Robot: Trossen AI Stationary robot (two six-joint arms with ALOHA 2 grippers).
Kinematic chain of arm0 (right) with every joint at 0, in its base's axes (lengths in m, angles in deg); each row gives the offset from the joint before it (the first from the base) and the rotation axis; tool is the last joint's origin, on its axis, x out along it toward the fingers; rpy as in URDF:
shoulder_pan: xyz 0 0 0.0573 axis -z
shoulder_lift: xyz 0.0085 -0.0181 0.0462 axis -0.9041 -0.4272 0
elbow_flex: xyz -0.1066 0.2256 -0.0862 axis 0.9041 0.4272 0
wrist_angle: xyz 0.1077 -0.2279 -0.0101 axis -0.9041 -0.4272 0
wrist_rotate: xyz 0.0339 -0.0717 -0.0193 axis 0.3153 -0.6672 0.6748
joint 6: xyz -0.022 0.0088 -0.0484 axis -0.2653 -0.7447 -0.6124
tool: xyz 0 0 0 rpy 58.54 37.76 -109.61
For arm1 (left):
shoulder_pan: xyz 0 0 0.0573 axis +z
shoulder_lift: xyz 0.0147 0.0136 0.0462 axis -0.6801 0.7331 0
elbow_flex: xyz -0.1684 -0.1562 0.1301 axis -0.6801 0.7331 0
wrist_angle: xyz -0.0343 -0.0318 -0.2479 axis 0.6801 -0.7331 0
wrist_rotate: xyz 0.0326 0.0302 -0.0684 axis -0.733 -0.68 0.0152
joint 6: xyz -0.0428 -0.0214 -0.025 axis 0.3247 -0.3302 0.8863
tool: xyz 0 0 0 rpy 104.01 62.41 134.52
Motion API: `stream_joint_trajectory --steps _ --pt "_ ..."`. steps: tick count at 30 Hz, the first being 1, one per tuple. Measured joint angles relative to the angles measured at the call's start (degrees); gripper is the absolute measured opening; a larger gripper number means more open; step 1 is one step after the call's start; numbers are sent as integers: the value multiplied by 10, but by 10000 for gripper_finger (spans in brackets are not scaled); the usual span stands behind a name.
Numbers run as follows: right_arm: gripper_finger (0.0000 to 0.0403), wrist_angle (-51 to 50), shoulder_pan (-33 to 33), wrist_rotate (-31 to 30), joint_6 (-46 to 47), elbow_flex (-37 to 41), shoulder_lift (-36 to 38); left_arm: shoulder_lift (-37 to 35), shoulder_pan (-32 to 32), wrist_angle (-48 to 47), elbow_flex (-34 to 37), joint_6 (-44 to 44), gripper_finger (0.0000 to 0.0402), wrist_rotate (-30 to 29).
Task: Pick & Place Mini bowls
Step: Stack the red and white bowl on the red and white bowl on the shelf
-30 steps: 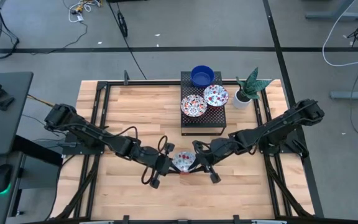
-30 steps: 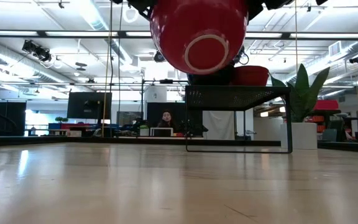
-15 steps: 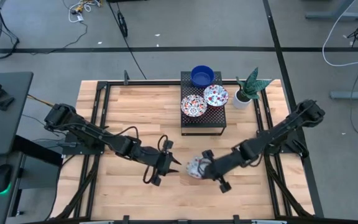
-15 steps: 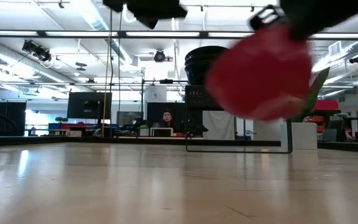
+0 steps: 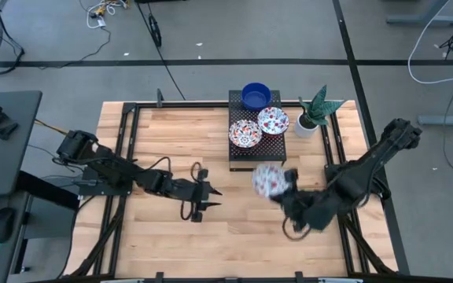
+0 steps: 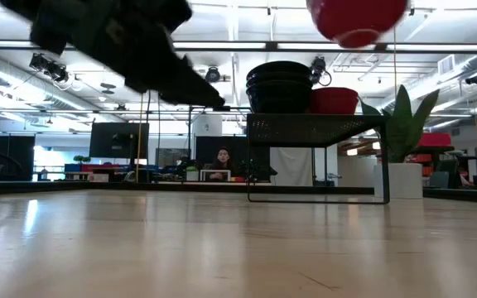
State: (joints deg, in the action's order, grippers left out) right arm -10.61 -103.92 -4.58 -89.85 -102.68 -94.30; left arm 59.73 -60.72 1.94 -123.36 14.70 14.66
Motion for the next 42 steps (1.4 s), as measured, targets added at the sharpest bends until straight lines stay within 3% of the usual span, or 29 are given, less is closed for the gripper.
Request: stream_joint_trajectory --steps 4,8,14,19,23,28,42 --pt "7 -6 72 -15 -63 0 61 0 14 113 72 49 150 -49" --pt "8 -7 182 -4 -108 19 119 0 22 158 107 75 144 -90" --pt "8 35 353 104 -160 51 146 0 25 160 111 73 142 -92" --pt "8 85 438 178 -207 84 134 0 25 161 111 73 142 -95" --pt "8 96 479 183 -204 99 133 0 25 161 111 72 142 -95" --pt "8 94 501 236 -192 112 133 0 25 161 111 72 142 -95" --pt "8 89 503 237 -178 114 113 1 25 161 111 72 142 -95"
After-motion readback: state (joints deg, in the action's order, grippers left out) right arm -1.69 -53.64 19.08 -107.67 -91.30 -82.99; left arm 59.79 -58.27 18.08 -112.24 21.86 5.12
